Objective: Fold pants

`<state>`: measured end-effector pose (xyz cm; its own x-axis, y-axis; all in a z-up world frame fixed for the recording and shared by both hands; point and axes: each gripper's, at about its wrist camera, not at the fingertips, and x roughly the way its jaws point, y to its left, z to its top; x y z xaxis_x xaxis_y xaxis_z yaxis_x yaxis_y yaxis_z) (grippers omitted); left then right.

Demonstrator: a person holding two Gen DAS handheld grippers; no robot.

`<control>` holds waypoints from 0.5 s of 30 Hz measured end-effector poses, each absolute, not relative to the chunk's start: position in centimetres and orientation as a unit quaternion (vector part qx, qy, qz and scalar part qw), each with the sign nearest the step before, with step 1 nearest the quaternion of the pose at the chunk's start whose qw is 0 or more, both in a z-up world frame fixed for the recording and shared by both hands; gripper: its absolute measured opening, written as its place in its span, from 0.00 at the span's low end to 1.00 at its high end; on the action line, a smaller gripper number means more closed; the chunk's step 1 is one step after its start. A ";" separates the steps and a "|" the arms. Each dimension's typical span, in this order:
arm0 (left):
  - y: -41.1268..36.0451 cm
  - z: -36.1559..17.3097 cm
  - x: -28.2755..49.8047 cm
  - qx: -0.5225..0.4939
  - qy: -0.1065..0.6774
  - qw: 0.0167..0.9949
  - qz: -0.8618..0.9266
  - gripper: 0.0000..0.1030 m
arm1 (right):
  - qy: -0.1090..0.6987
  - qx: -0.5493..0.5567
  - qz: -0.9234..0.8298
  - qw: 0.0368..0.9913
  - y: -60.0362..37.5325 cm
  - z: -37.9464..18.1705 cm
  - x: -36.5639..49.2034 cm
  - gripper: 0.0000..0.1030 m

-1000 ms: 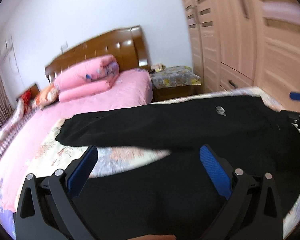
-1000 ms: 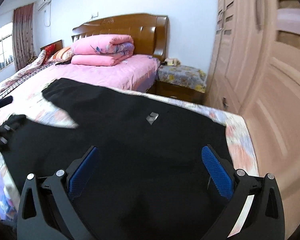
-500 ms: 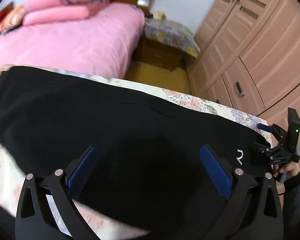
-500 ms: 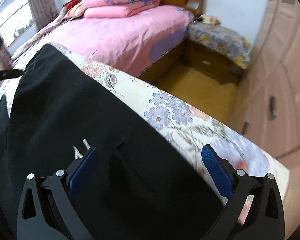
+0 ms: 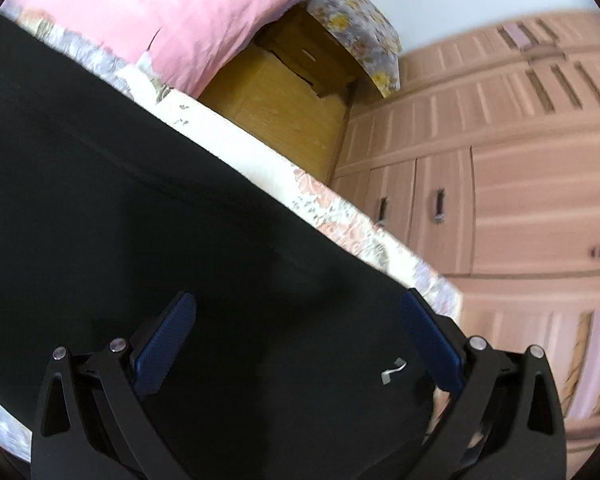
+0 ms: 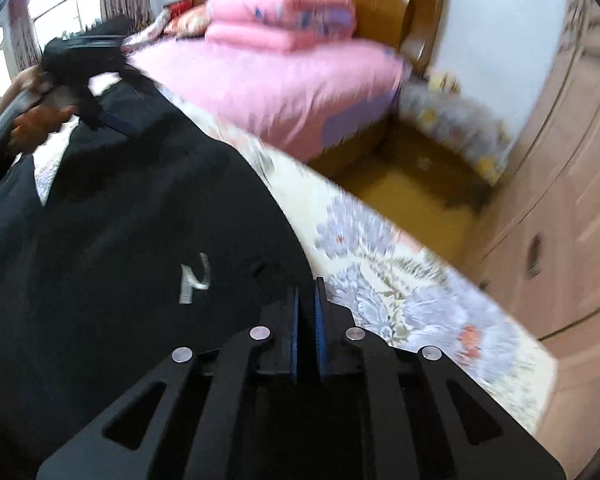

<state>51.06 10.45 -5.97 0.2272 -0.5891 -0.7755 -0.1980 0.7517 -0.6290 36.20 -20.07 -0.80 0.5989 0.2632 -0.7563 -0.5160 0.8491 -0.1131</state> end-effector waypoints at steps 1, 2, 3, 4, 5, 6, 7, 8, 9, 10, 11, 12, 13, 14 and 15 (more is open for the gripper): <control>10.4 -6.0 51.2 -0.333 0.607 0.709 -0.135 0.98 | 0.367 -0.180 0.209 0.888 -19.1 -0.1 34.2 0.10; 10.1 -6.1 51.5 -0.339 0.607 0.706 -0.133 0.98 | 0.356 -0.191 0.198 0.893 -18.5 0.2 33.0 0.09; 9.8 -6.1 51.7 -0.342 0.608 0.704 -0.132 0.98 | 0.346 -0.199 0.186 0.898 -18.1 0.3 31.9 0.09; 9.5 -6.2 51.8 -0.344 0.609 0.703 -0.131 0.98 | 0.336 -0.204 0.175 0.903 -17.5 0.5 30.5 0.09; 9.1 -6.2 52.1 -0.335 0.614 0.704 -0.124 0.98 | 0.329 -0.205 0.168 0.906 -17.1 0.7 29.6 0.09; 8.9 -6.2 52.1 -0.325 0.620 0.705 -0.114 0.98 | 0.322 -0.206 0.160 0.910 -16.8 0.9 29.0 0.09; 8.6 -6.4 52.4 -0.321 0.623 0.706 -0.105 0.98 | 0.312 -0.206 0.153 0.915 -16.6 1.1 28.0 0.09; 8.4 -6.6 52.7 -0.316 0.628 0.704 -0.098 0.98 | 0.302 -0.207 0.151 0.918 -16.2 1.2 27.0 0.09; 8.1 -6.9 52.8 -0.306 0.636 0.703 -0.092 0.98 | 0.296 -0.208 0.149 0.920 -15.8 1.4 26.1 0.09; 8.1 -7.1 52.8 -0.297 0.641 0.703 -0.087 0.96 | 0.292 -0.209 0.146 0.922 -15.6 1.4 25.7 0.08; 8.1 -7.3 52.7 -0.288 0.643 0.706 -0.077 0.89 | 0.290 -0.211 0.139 0.923 -15.2 1.2 25.0 0.08; 8.2 -7.2 52.4 -0.276 0.642 0.712 -0.066 0.63 | 0.292 -0.213 0.134 0.923 -15.1 1.2 25.1 0.08; 8.5 -7.0 51.8 -0.256 0.640 0.722 -0.052 0.32 | 0.295 -0.216 0.127 0.922 -15.0 1.0 25.2 0.08; 8.9 -6.4 50.9 -0.241 0.630 0.736 -0.053 0.23 | 0.298 -0.217 0.121 0.922 -14.9 0.8 25.2 0.08; 9.5 -5.9 50.1 -0.243 0.619 0.744 -0.064 0.17 | 0.298 -0.216 0.117 0.922 -15.1 0.7 25.2 0.08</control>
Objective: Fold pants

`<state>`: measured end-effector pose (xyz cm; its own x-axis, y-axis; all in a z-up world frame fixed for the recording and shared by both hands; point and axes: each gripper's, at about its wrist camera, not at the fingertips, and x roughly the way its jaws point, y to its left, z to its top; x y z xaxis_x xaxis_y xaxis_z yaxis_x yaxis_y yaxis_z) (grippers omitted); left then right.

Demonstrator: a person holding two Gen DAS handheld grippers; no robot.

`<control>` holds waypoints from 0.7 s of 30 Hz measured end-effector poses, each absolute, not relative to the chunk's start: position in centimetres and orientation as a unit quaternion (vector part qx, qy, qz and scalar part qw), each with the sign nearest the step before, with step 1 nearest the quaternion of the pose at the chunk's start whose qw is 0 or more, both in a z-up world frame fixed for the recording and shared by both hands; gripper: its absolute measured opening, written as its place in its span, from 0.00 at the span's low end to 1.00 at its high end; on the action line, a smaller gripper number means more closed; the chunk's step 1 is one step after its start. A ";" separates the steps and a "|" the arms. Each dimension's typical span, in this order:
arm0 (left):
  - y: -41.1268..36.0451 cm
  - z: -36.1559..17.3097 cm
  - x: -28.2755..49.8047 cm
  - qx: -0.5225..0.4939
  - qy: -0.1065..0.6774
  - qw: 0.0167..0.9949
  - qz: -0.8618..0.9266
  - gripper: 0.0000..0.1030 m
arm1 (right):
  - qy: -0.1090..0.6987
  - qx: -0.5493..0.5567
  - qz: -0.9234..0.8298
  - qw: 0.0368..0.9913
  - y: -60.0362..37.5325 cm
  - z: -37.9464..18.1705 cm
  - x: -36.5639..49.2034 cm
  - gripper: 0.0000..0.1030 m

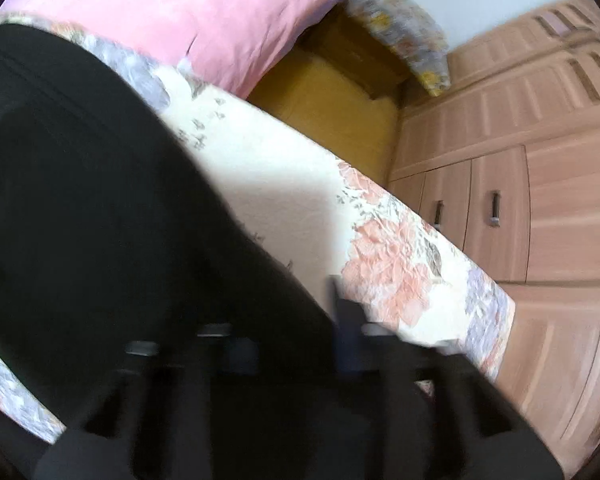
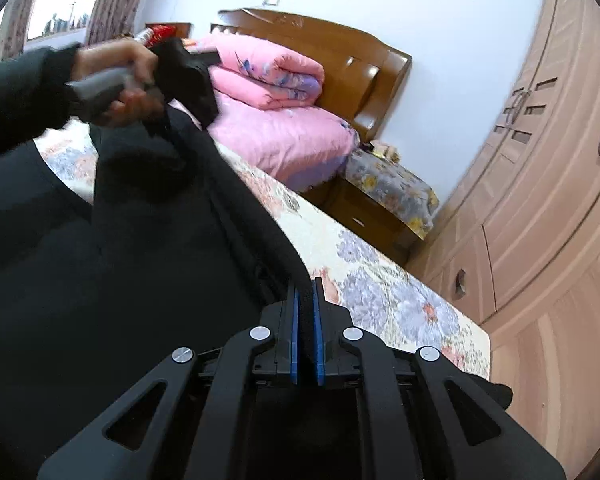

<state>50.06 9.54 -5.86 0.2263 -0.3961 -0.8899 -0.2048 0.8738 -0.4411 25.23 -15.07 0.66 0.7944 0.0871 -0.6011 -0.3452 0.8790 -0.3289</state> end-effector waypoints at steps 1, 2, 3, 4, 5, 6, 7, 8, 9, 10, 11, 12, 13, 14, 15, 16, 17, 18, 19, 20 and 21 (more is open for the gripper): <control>10.3 -5.1 49.1 -0.248 0.605 0.753 -0.070 0.13 | 0.298 -0.213 0.114 0.923 -15.2 0.7 25.4 0.08; 11.2 -3.7 47.4 -0.253 0.583 0.768 -0.081 0.13 | 0.294 -0.209 0.110 0.926 -15.4 1.1 25.2 0.08; 11.8 -2.3 45.9 -0.254 0.562 0.782 -0.091 0.13 | 0.289 -0.206 0.109 0.929 -15.4 1.5 24.6 0.08; 12.6 -0.1 43.2 -0.253 0.526 0.805 -0.106 0.13 | 0.281 -0.204 0.109 0.931 -15.4 2.1 23.5 0.08; 13.2 1.6 40.7 -0.247 0.498 0.823 -0.117 0.13 | 0.271 -0.204 0.109 0.934 -15.3 2.6 22.1 0.08; 13.1 2.8 38.9 -0.239 0.478 0.836 -0.126 0.13 | 0.264 -0.204 0.109 0.936 -15.4 3.0 21.0 0.08; 13.3 4.0 36.4 -0.227 0.455 0.850 -0.139 0.13 | 0.257 -0.203 0.109 0.938 -15.3 3.3 19.6 0.08; 13.5 5.1 32.9 -0.211 0.424 0.867 -0.154 0.13 | 0.252 -0.196 0.112 0.941 -15.4 3.4 17.8 0.08; 13.5 5.6 30.3 -0.197 0.405 0.878 -0.164 0.14 | 0.251 -0.189 0.116 0.942 -15.5 3.3 16.3 0.08; 13.5 5.7 27.7 -0.180 0.389 0.887 -0.171 0.15 | 0.253 -0.183 0.119 0.943 -15.5 2.9 14.7 0.09; 13.2 5.3 24.6 -0.154 0.377 0.895 -0.178 0.15 | 0.260 -0.177 0.120 0.942 -15.4 2.2 13.1 0.09; 12.9 4.2 22.0 -0.130 0.372 0.901 -0.182 0.17 | 0.271 -0.169 0.124 0.940 -15.4 1.2 11.9 0.09; 12.7 2.7 19.8 -0.109 0.369 0.905 -0.180 0.18 | 0.285 -0.161 0.128 0.936 -15.3 0.1 11.1 0.09; 12.6 1.1 18.5 -0.097 0.374 0.905 -0.175 0.19 | 0.308 -0.150 0.127 0.931 -15.4 -1.7 10.4 0.10; 12.5 -0.6 17.6 -0.090 0.386 0.902 -0.171 0.20 | 0.326 -0.138 0.127 0.927 -15.5 -3.0 10.0 0.12; 12.5 -2.6 17.4 -0.091 0.400 0.896 -0.168 0.20 | 0.347 -0.120 0.132 0.921 -15.6 -4.3 9.8 0.16; 12.5 -4.9 17.5 -0.101 0.418 0.888 -0.164 0.20 | 0.368 -0.099 0.132 0.915 -15.8 -5.5 9.4 0.21; 12.9 -6.9 17.4 -0.111 0.436 0.878 -0.163 0.20 | 0.375 -0.089 0.127 0.914 -16.0 -5.9 9.1 0.24; 13.5 -8.4 17.2 -0.119 0.452 0.869 -0.161 0.20 | 0.372 -0.075 0.122 0.917 -16.2 -5.6 8.5 0.30; 14.6 -8.7 16.4 -0.132 0.426 0.879 -0.168 0.26 | 0.362 -0.043 0.121 0.923 -16.8 -4.9 7.5 0.53; 14.4 -8.7 16.2 -0.130 0.423 0.881 -0.167 0.37 | 0.352 -0.013 0.122 0.928 -17.4 -4.3 6.6 0.72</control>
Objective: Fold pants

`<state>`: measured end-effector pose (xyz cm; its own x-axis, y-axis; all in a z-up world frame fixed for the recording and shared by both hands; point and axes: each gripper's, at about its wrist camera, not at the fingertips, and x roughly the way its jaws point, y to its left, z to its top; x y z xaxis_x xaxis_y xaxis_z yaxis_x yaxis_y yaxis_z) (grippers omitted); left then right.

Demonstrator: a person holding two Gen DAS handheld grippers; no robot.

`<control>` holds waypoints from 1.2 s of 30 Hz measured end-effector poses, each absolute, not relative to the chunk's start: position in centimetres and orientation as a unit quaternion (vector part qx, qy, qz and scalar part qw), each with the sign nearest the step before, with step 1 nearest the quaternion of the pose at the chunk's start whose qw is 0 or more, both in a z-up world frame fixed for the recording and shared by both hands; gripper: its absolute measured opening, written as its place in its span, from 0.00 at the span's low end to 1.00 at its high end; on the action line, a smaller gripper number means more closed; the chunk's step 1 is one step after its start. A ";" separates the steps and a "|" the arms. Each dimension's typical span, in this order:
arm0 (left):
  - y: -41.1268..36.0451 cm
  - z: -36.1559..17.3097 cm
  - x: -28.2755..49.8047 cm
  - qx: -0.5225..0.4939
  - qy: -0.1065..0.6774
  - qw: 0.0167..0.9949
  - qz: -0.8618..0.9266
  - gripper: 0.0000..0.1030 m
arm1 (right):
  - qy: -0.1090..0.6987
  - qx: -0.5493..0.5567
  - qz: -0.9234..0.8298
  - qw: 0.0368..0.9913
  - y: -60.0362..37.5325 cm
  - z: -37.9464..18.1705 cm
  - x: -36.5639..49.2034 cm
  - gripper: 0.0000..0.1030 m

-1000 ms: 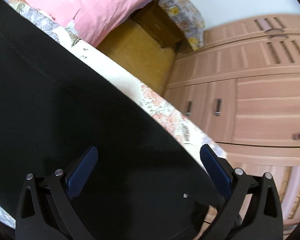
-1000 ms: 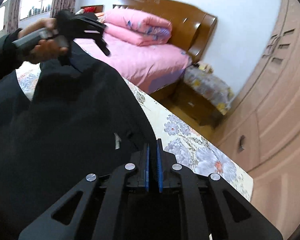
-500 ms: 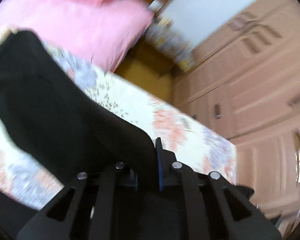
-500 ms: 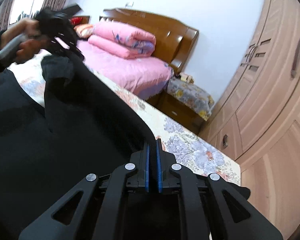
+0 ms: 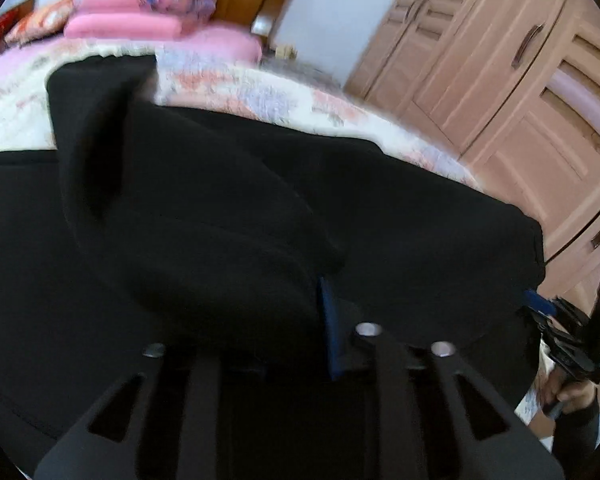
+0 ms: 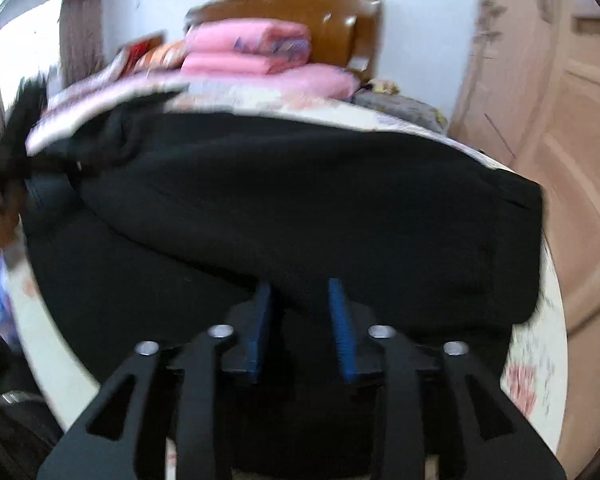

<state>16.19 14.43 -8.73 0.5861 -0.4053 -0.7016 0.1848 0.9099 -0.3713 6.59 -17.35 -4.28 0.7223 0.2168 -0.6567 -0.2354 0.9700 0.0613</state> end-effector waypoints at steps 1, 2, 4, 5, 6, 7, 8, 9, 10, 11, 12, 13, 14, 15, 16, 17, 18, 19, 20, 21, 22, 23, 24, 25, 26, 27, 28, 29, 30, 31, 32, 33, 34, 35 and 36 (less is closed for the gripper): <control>14.6 -8.6 16.2 -0.135 0.425 0.878 -0.175 0.49 | 0.335 0.021 0.118 0.935 -18.3 -3.6 5.4 0.96; 15.0 -8.2 16.0 -0.149 0.426 0.874 -0.179 0.59 | 0.328 0.043 0.113 0.937 -19.0 -3.3 4.8 0.95; 16.2 -7.6 15.8 -0.180 0.413 0.875 -0.177 0.73 | 0.329 0.097 0.089 0.935 -21.1 -3.4 4.1 0.95; 16.4 -7.7 15.6 -0.189 0.413 0.874 -0.175 0.73 | 0.331 0.125 0.080 0.932 -22.0 -3.7 3.9 0.94; 16.6 -7.6 15.5 -0.200 0.415 0.869 -0.178 0.73 | 0.334 0.159 0.077 0.926 -23.0 -4.0 3.8 0.91; 16.9 -7.6 15.6 -0.208 0.416 0.867 -0.180 0.73 | 0.336 0.198 0.077 0.918 -24.1 -4.5 3.9 0.82; 17.4 -7.7 15.6 -0.223 0.414 0.863 -0.183 0.73 | 0.335 0.242 0.081 0.907 -25.1 -5.1 4.0 0.75; 17.9 -7.8 15.3 -0.231 0.414 0.861 -0.184 0.73 | 0.334 0.263 0.080 0.902 -25.8 -5.5 4.4 0.74; 18.2 -8.0 15.5 -0.240 0.414 0.859 -0.182 0.73 | 0.336 0.267 0.071 0.901 -26.0 -5.6 4.7 0.73; 18.2 -7.9 15.0 -0.243 0.414 0.859 -0.181 0.73 | 0.340 0.264 0.049 0.901 -26.4 -5.7 5.5 0.73; 18.5 -8.1 15.0 -0.247 0.414 0.858 -0.178 0.73 | 0.346 0.265 0.034 0.900 -26.5 -5.8 6.1 0.73; 18.4 -8.0 15.4 -0.251 0.415 0.856 -0.177 0.74 | 0.351 0.279 0.026 0.893 -27.1 -6.1 7.0 0.73; 18.2 -8.1 15.4 -0.252 0.416 0.856 -0.177 0.75 | 0.352 0.293 0.030 0.889 -27.1 -6.1 7.5 0.73; 18.2 -8.1 15.5 -0.253 0.416 0.855 -0.178 0.75 | 0.355 0.301 0.032 0.884 -27.3 -6.4 7.9 0.73; 18.2 -8.0 15.4 -0.252 0.415 0.856 -0.178 0.76 | 0.362 0.303 0.029 0.881 -27.5 -6.6 8.4 0.73; 18.0 -7.9 15.4 -0.250 0.413 0.857 -0.179 0.76 | 0.368 0.309 0.023 0.877 -27.7 -6.9 9.0 0.73; 18.0 -7.9 15.4 -0.248 0.413 0.858 -0.180 0.76 | 0.364 0.317 0.022 0.876 -28.0 -7.1 9.4 0.72; 17.9 -8.0 15.4 -0.247 0.413 0.858 -0.179 0.76 | 0.353 0.329 0.022 0.875 -28.3 -7.1 9.6 0.68; 18.1 -8.1 15.4 -0.250 0.413 0.857 -0.179 0.76 | 0.349 0.334 0.019 0.875 -28.7 -7.2 9.5 0.58; 18.2 -8.2 15.3 -0.255 0.413 0.856 -0.178 0.76 | 0.346 0.342 0.012 0.874 -29.0 -7.4 9.6 0.50; 18.7 -8.4 15.4 -0.267 0.412 0.853 -0.177 0.76 | 0.340 0.355 0.008 0.871 -29.5 -7.6 9.4 0.36; 19.0 -8.5 15.3 -0.276 0.411 0.850 -0.177 0.76 | 0.329 0.370 0.011 0.868 -30.0 -7.9 9.0 0.29; 19.4 -8.4 15.3 -0.290 0.409 0.847 -0.178 0.76 | 0.318 0.374 0.012 0.871 -30.2 -7.8 8.5 0.26; 19.7 -8.4 15.2 -0.295 0.407 0.846 -0.179 0.76 | 0.307 0.370 0.012 0.876 -30.0 -7.4 8.0 0.24; 20.2 -8.3 15.1 -0.304 0.404 0.845 -0.177 0.76 | 0.298 0.361 0.013 0.883 -29.5 -6.9 7.8 0.24; 20.5 -8.2 15.2 -0.309 0.401 0.844 -0.176 0.76 | 0.293 0.351 0.011 0.889 -28.9 -6.4 7.5 0.24; 20.9 -8.1 15.2 -0.314 0.400 0.843 -0.175 0.76 | 0.286 0.336 0.010 0.897 -28.5 -5.8 7.3 0.23; 21.1 -8.2 15.4 -0.318 0.401 0.842 -0.173 0.76 | 0.282 0.329 0.011 0.901 -28.3 -5.3 7.1 0.23; 21.1 -8.2 15.5 -0.320 0.402 0.841 -0.172 0.76 | 0.279 0.324 0.013 0.904 -28.2 -4.9 7.3 0.23; 21.2 -8.5 15.7 -0.325 0.402 0.838 -0.173 0.76 | 0.276 0.323 0.014 0.905 -28.1 -4.6 7.5 0.23; 20.9 -8.6 15.9 -0.327 0.406 0.836 -0.173 0.75 | 0.272 0.323 0.014 0.906 -28.1 -4.4 7.6 0.23; 20.8 -8.8 16.1 -0.326 0.409 0.835 -0.171 0.61 | 0.269 0.323 0.016 0.907 -28.1 -4.2 7.7 0.23; 20.7 -8.8 16.2 -0.320 0.410 0.837 -0.170 0.26 | 0.268 0.325 0.017 0.907 -28.5 -4.2 7.6 0.23; 20.4 -8.5 16.7 -0.300 0.413 0.843 -0.167 0.15 | 0.268 0.329 0.020 0.905 -28.6 -4.0 7.8 0.23; 20.3 -7.8 17.2 -0.285 0.411 0.851 -0.163 0.09 | 0.267 0.331 0.023 0.905 -28.7 -3.8 7.9 0.23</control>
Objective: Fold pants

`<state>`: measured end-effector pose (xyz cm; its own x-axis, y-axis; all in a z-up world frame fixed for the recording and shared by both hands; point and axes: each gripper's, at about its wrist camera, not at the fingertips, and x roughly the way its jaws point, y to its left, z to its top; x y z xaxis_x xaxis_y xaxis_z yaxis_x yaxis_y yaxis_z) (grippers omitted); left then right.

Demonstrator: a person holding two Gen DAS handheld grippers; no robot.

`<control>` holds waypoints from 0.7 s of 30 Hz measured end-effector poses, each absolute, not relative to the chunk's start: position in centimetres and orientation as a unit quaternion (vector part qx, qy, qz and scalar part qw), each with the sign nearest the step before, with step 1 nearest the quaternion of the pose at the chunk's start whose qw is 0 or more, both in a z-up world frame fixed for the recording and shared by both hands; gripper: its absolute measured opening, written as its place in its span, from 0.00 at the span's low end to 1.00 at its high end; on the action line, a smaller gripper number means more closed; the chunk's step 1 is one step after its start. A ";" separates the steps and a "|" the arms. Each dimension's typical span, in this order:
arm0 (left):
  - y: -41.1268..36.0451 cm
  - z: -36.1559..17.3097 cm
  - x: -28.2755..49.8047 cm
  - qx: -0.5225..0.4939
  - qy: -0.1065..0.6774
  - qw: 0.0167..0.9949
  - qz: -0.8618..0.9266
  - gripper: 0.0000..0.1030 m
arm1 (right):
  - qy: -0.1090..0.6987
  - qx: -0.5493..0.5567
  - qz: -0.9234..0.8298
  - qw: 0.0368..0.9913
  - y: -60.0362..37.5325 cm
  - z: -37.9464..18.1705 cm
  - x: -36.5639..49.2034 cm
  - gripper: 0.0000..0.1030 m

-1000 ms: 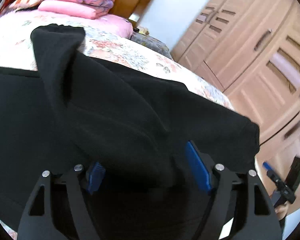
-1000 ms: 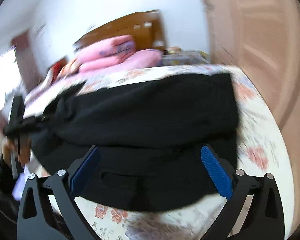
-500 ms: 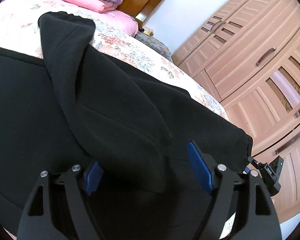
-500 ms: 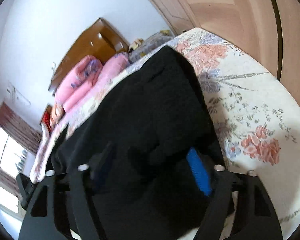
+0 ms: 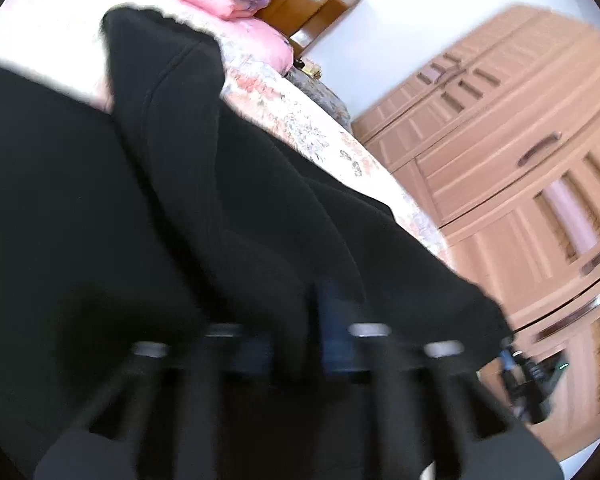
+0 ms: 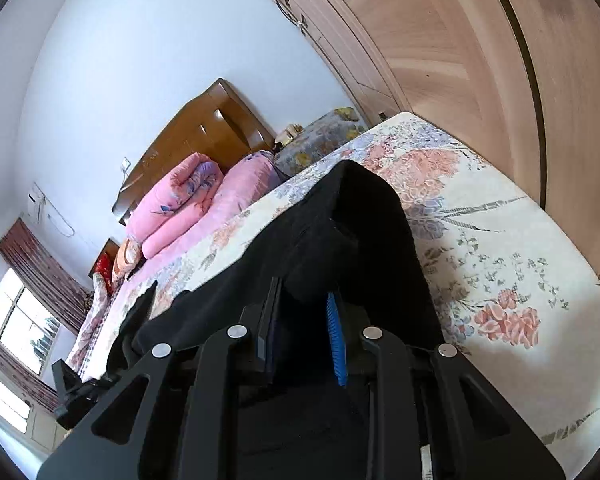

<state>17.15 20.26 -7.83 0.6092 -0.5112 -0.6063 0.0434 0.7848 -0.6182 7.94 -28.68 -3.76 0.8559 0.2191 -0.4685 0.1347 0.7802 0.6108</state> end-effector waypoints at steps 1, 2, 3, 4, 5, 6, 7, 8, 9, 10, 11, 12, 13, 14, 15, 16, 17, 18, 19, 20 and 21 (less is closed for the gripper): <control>20.3 -6.9 17.7 -0.278 0.404 0.855 -0.168 0.08 | 0.265 0.331 0.028 0.905 -28.8 -3.1 8.5 0.22; 20.4 -5.4 18.4 -0.275 0.393 0.859 -0.178 0.08 | 0.263 0.328 0.029 0.907 -28.8 -2.3 8.7 0.21; 20.4 -3.4 18.9 -0.264 0.376 0.868 -0.186 0.08 | 0.259 0.322 0.030 0.910 -28.7 -1.5 8.9 0.21; 20.3 -0.5 19.1 -0.244 0.351 0.884 -0.188 0.08 | 0.250 0.316 0.031 0.915 -28.7 -0.4 9.0 0.20; 20.4 1.6 19.0 -0.231 0.329 0.897 -0.185 0.08 | 0.237 0.314 0.036 0.919 -28.7 0.9 8.9 0.20; 20.7 3.7 18.7 -0.224 0.306 0.907 -0.182 0.08 | 0.226 0.313 0.042 0.922 -28.6 1.9 8.6 0.20; 21.6 6.0 18.2 -0.228 0.282 0.913 -0.185 0.08 | 0.217 0.307 0.045 0.926 -28.5 2.9 8.1 0.20; 22.3 7.0 17.6 -0.236 0.270 0.913 -0.194 0.08 | 0.212 0.303 0.047 0.928 -28.5 3.3 7.7 0.20; 23.0 7.8 16.8 -0.242 0.261 0.912 -0.205 0.09 | 0.210 0.298 0.051 0.930 -28.4 3.5 6.9 0.20; 23.3 8.2 15.9 -0.237 0.257 0.913 -0.211 0.10 | 0.215 0.297 0.054 0.929 -28.4 3.2 6.1 0.20; 23.3 7.9 14.3 -0.216 0.261 0.917 -0.211 0.10 | 0.226 0.300 0.056 0.925 -28.4 2.3 5.1 0.20; 23.2 7.1 13.2 -0.198 0.270 0.919 -0.209 0.11 | 0.243 0.305 0.052 0.919 -28.5 0.8 4.0 0.20; 22.8 5.5 11.8 -0.174 0.287 0.920 -0.204 0.11 | 0.265 0.309 0.045 0.912 -28.5 -1.0 3.3 0.20; 22.4 3.7 10.7 -0.156 0.304 0.918 -0.201 0.12 | 0.303 0.315 0.032 0.899 -28.6 -4.0 2.6 0.20; 21.8 1.3 9.7 -0.141 0.329 0.913 -0.196 0.12 | 0.330 0.322 0.022 0.887 -28.9 -6.3 2.4 0.20; 21.3 -0.9 9.0 -0.132 0.356 0.905 -0.190 0.12 | 0.350 0.348 0.015 0.869 -29.6 -9.1 1.9 0.19; 20.9 -3.7 8.6 -0.129 0.392 0.893 -0.182 0.12 | 0.327 0.374 0.028 0.867 -30.2 -9.7 1.1 0.16; 20.7 -5.6 8.3 -0.128 0.414 0.885 -0.168 0.11 | 0.326 0.383 0.032 0.864 -30.5 -9.8 0.9 0.16; 20.6 -7.0 8.1 -0.126 0.424 0.884 -0.153 0.12 | 0.325 0.381 0.029 0.865 -30.5 -9.3 0.9 0.16; 20.7 -7.6 7.9 -0.128 0.423 0.884 -0.150 0.12 | 0.324 0.364 0.022 0.873 -30.2 -8.6 1.0 0.16; 21.0 -7.6 7.7 -0.136 0.419 0.885 -0.152 0.12 | 0.324 0.343 0.018 0.881 -29.6 -7.8 1.2 0.16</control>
<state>7.75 20.99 -7.61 0.6028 -0.3830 -0.7000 0.1548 0.9168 -0.3682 1.18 -29.57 -7.77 0.7889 0.2550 -0.5591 0.1902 0.7637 0.6169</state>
